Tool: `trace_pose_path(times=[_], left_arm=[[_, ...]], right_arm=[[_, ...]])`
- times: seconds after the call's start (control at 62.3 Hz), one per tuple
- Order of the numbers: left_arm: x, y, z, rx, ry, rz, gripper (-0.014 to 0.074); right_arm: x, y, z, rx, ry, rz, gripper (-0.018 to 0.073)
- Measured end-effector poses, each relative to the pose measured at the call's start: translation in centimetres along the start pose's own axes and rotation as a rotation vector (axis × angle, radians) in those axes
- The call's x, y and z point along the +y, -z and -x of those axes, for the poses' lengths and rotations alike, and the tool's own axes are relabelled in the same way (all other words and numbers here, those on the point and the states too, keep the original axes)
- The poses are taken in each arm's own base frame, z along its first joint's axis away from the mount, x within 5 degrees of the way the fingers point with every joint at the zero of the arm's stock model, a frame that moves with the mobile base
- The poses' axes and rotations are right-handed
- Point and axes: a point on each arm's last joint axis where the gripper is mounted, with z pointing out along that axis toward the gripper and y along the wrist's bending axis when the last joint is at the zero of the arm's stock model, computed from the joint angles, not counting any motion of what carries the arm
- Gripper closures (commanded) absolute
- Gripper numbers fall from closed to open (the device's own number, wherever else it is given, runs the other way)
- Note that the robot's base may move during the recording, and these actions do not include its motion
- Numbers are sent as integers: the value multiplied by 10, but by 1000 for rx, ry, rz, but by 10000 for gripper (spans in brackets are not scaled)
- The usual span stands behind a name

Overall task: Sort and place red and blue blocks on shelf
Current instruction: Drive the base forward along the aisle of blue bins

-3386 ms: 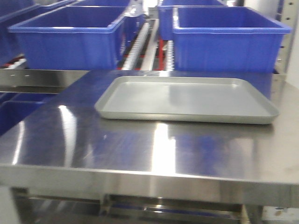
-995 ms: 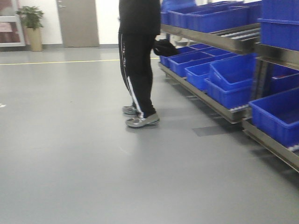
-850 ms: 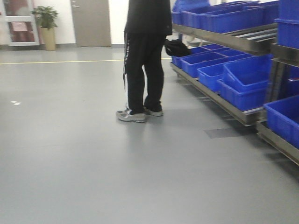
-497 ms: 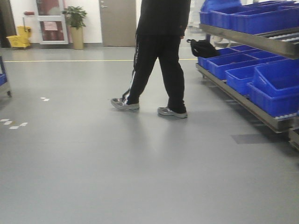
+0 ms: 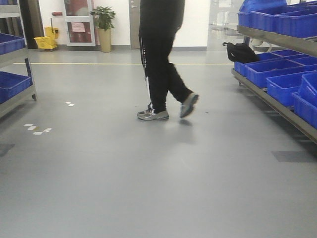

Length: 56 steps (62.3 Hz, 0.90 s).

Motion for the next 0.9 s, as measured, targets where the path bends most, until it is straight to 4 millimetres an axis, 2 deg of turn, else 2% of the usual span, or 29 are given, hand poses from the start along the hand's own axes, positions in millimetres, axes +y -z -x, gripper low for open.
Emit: trace_pose_path(times=[0.899], left_arm=[[0, 0, 0, 0, 0, 0, 472]], right_arm=[[0, 0, 0, 0, 0, 0, 281]])
